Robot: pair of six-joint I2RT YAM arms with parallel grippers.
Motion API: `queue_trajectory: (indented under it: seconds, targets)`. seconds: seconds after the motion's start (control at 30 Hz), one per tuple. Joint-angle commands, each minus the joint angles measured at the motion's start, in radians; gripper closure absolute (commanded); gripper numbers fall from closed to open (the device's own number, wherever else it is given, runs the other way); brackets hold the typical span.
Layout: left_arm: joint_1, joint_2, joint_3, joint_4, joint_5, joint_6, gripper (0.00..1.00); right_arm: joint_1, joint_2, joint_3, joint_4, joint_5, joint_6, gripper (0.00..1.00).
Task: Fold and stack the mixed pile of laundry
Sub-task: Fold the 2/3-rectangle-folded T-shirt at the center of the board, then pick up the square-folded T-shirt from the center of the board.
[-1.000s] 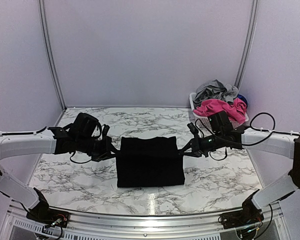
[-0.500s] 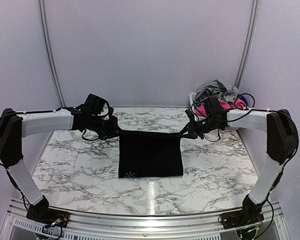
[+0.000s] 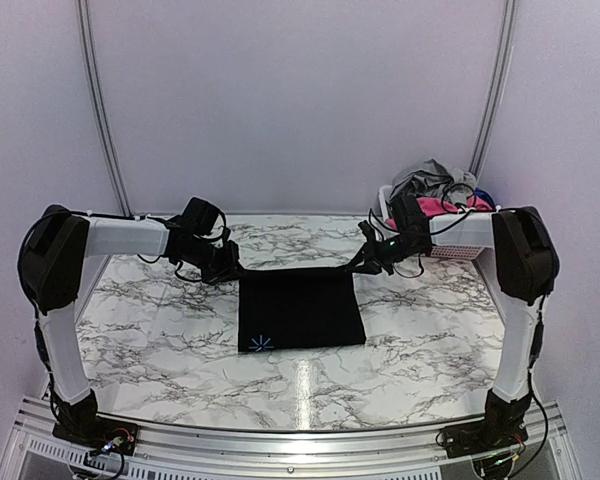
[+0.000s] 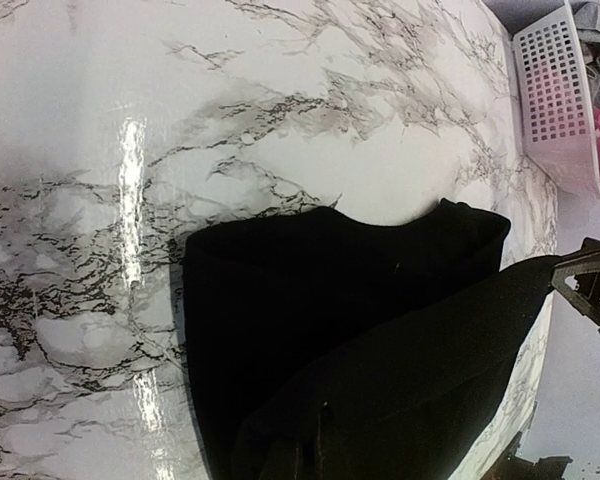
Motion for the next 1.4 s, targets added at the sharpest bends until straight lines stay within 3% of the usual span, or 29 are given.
queue_trajectory:
  seconds: [0.0,0.23,0.3,0.47,0.5,0.57,0.67,0.77,0.9,1.07,1.2,1.37]
  targets:
    - [0.011,-0.054,-0.011,-0.005,0.006,0.022,1.00,-0.012,-0.046,0.046,0.016,-0.040,0.010,1.00]
    - [0.046,-0.008,-0.013,0.023,-0.009,0.004,1.00,-0.014,0.020,0.048,0.093,-0.048,0.056,1.00]
    - [0.057,0.016,-0.002,0.038,-0.013,-0.001,0.98,-0.013,0.059,0.063,0.139,-0.064,0.086,0.95]
    - [0.089,0.000,0.020,0.051,-0.041,-0.006,0.31,-0.038,0.046,0.128,0.140,-0.030,0.098,0.56]
    - [0.093,-0.032,0.014,0.051,-0.051,0.003,0.20,-0.045,0.026,0.135,0.117,-0.016,0.082,0.47]
    - [0.092,-0.108,-0.012,0.055,-0.071,0.035,0.03,-0.053,-0.027,0.133,0.078,0.006,0.036,0.42]
    - [0.069,-0.216,-0.099,0.100,-0.035,0.093,0.01,-0.036,-0.113,0.033,0.128,-0.038,0.015,0.40]
    - [0.010,-0.229,-0.139,0.175,0.050,0.117,0.01,0.021,-0.141,-0.056,0.236,-0.119,0.042,0.44]
    - [-0.073,-0.132,-0.106,0.297,0.123,0.086,0.01,0.093,-0.046,-0.036,0.334,-0.208,0.085,0.50]
    - [-0.082,0.044,-0.010,0.399,0.158,0.018,0.04,0.096,0.113,0.053,0.494,-0.269,0.185,0.53]
    - [-0.048,0.177,0.080,0.419,0.157,0.001,0.09,0.046,0.251,0.107,0.607,-0.284,0.249,0.55]
    - [0.036,0.257,0.061,0.492,0.147,-0.059,0.13,-0.018,0.349,0.109,0.622,-0.248,0.273,0.57]
